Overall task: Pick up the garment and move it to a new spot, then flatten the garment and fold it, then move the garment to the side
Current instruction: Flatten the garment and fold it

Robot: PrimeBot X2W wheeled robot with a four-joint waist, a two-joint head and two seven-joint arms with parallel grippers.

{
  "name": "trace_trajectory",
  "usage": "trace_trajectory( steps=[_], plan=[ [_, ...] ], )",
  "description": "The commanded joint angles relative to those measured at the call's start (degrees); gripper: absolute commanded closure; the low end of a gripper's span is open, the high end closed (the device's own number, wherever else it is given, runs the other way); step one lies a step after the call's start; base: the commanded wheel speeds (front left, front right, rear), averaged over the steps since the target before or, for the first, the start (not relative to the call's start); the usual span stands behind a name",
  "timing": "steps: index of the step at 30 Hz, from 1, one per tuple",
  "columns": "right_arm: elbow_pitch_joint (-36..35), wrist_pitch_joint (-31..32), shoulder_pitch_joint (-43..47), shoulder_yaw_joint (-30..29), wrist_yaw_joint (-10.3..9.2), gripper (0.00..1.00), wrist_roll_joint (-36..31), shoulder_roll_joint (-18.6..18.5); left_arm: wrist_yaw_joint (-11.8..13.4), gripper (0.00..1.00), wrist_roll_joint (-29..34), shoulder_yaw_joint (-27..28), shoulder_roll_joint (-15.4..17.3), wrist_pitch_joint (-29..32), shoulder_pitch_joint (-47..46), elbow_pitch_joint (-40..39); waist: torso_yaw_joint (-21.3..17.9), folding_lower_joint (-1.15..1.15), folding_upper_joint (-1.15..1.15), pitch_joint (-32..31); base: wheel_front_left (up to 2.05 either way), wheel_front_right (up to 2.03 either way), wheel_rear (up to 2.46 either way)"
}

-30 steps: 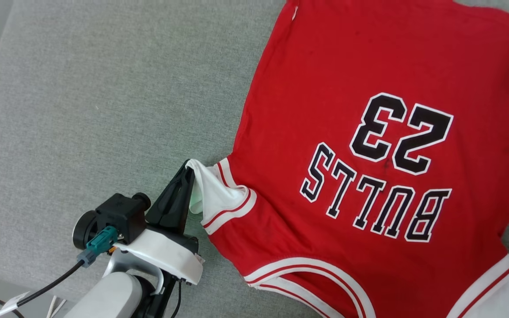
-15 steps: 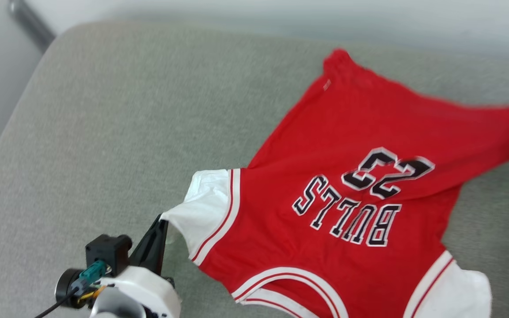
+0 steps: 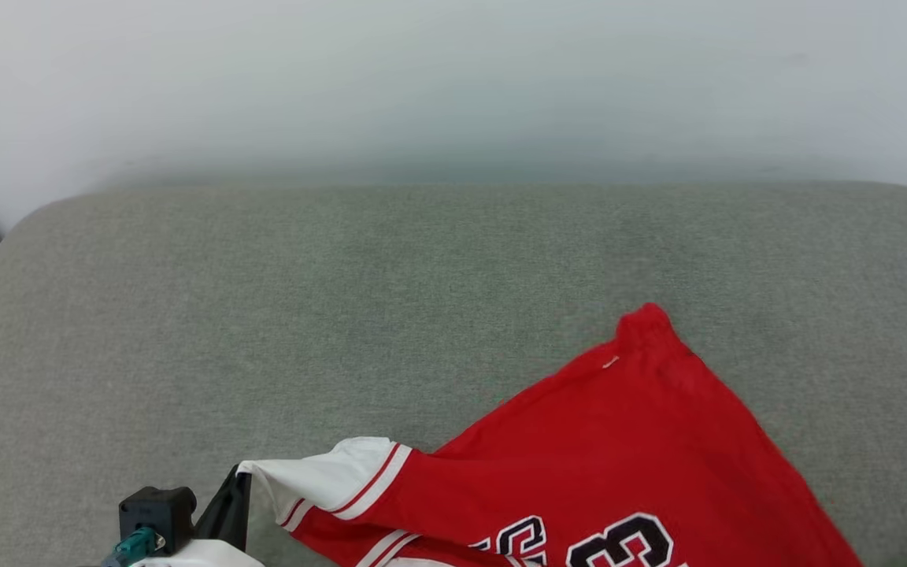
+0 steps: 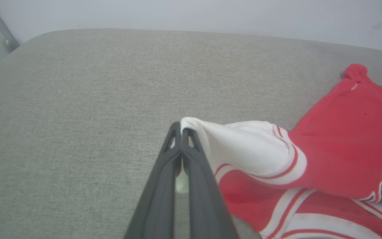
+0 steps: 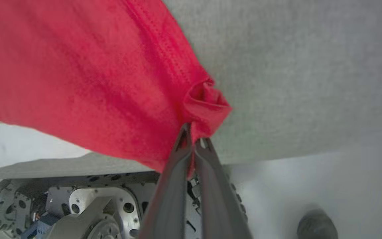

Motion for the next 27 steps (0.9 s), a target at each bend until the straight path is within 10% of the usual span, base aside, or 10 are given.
trace_trajectory(
  steps=[1, 3, 4, 9, 19, 27],
  plan=[
    [-1.3, 1.3, 2.1, -1.1, -0.04, 1.0, 0.6, 2.0, 0.4, 1.0, -0.2, 0.1, 0.1, 0.1, 0.6, -0.4, -1.6, 0.02, 0.0, -1.1, 0.0, 0.0, 0.0],
    [-3.6, 2.6, 4.8, -2.2, -0.03, 0.72, 0.0, 4.3, 0.5, 1.0, -0.5, 0.2, 0.1, 0.4, 1.1, -0.8, -2.4, 0.02, 0.0, -1.4, 0.0, 0.0, 0.0],
    [-4.4, 2.4, 5.5, -2.5, -0.03, 0.0, 0.0, 5.5, 0.5, 1.0, -0.6, 0.1, 0.1, 0.5, 1.3, -1.1, -2.7, 0.02, 0.0, -1.4, 0.0, 0.0, 0.0],
    [-7.5, -3.7, 4.5, -3.3, -0.02, 0.0, -0.2, 7.8, 0.5, 1.0, -0.2, -0.2, 0.8, 1.1, 0.9, -1.7, -3.6, 0.02, 0.0, -1.2, 0.0, 0.0, 0.0],
    [-3.2, -35.6, -9.6, -2.1, -0.02, 0.0, -0.4, 8.3, 0.1, 1.0, 1.3, 0.3, 1.7, 1.3, -4.1, -5.8, -1.9, 0.02, 0.0, 4.0, 0.0, 0.0, 0.0],
    [5.7, -25.8, -24.6, 7.3, -0.02, 0.0, 0.8, 5.4, -1.3, 1.0, 3.3, -0.3, 1.5, 1.9, -10.3, -9.2, 1.4, 0.02, 0.0, 11.5, 0.0, 0.0, 0.0]
  ],
)
